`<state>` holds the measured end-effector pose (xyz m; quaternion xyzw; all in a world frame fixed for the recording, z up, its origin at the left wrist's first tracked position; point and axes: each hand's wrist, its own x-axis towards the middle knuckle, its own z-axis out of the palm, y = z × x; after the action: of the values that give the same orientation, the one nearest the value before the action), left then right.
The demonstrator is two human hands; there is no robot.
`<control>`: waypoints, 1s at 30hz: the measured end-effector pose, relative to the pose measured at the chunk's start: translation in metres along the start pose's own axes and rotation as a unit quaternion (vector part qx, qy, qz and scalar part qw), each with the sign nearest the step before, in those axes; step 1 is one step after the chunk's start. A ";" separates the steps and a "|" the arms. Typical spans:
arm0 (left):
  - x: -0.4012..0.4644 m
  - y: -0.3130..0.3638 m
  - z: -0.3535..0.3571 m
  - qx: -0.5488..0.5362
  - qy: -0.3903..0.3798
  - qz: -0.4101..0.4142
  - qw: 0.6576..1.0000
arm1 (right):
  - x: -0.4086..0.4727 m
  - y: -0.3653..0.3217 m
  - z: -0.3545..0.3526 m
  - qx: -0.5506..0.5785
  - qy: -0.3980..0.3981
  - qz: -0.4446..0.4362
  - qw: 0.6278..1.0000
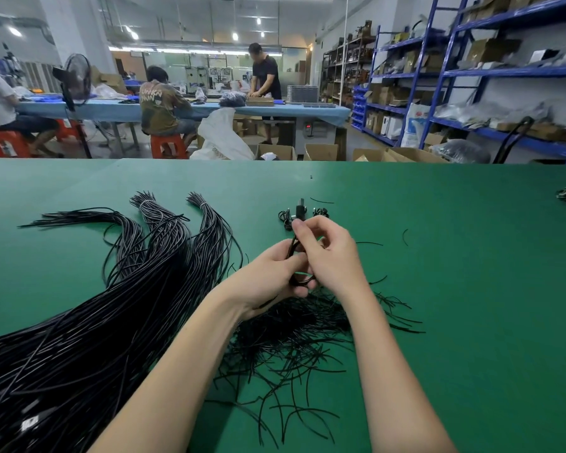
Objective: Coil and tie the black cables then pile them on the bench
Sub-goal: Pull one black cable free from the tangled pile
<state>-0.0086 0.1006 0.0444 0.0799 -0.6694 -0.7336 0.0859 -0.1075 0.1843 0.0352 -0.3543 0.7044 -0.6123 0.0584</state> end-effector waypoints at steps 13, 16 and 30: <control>-0.003 0.003 0.000 0.024 -0.024 -0.040 0.999 | 0.003 0.000 -0.005 0.002 -0.027 0.017 0.999; -0.003 0.004 -0.002 0.003 -0.020 -0.043 0.999 | 0.002 -0.004 -0.011 0.053 -0.023 0.020 0.998; -0.002 0.004 -0.005 -0.018 -0.030 -0.058 0.998 | 0.000 -0.011 -0.018 0.114 -0.104 0.094 0.984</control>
<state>-0.0051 0.0955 0.0481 0.0953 -0.6528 -0.7511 0.0250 -0.1118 0.1994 0.0495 -0.3392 0.6502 -0.6403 0.2287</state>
